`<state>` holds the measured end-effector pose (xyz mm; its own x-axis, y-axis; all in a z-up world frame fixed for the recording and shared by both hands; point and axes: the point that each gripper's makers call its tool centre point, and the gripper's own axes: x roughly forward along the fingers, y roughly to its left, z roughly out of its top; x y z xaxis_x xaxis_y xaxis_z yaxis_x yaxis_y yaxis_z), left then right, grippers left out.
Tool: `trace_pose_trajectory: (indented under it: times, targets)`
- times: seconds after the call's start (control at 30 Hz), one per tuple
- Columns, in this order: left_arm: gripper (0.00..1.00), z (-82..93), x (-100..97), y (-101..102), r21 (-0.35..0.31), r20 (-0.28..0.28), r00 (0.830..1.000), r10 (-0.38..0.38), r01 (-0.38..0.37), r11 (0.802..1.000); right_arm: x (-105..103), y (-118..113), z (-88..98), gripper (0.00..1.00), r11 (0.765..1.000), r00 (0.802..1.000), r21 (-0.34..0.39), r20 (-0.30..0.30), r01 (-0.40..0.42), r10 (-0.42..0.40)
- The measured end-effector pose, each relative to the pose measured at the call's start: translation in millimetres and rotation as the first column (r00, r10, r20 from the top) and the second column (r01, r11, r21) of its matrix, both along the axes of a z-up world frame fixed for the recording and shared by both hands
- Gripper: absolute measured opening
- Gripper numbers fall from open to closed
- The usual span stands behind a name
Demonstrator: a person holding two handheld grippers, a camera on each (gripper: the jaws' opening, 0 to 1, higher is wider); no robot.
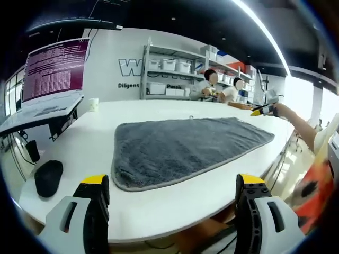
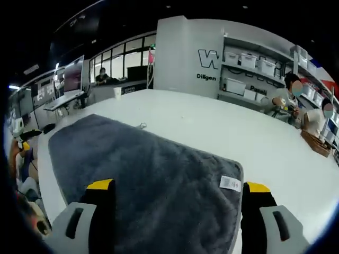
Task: Open the folded towel by lifting each exposed corner and separating the folded layers until the towel lies flat within the target outline without major curled edges
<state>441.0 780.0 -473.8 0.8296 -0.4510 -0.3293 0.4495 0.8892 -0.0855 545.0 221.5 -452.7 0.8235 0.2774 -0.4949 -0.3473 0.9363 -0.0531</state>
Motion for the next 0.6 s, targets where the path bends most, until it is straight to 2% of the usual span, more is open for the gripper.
trace_pose_trajectory:
  times: [0.23, 0.37, 0.6]
  targets:
    - [0.97, 0.6, 0.5, 8.5, 0.0, 0.0, 1.0, 0.022, -0.022, 1.0, -43.9, 8.2, -0.2, 0.99, 0.999, 0.999, 0.0, 0.0, -0.033, 0.033]
    - [0.97, 0.5, 1.6, 9.4, 0.003, -0.001, 1.0, 0.026, -0.026, 1.0, -63.9, 14.0, 1.3, 0.99, 0.999, 0.999, 0.022, 0.024, -0.039, 0.038]
    - [0.97, -1.2, 2.1, 5.2, 0.013, -0.008, 1.0, 0.01, -0.01, 1.0, -95.7, 22.9, -10.7, 0.99, 0.998, 0.998, 0.035, 0.013, -0.06, 0.059]
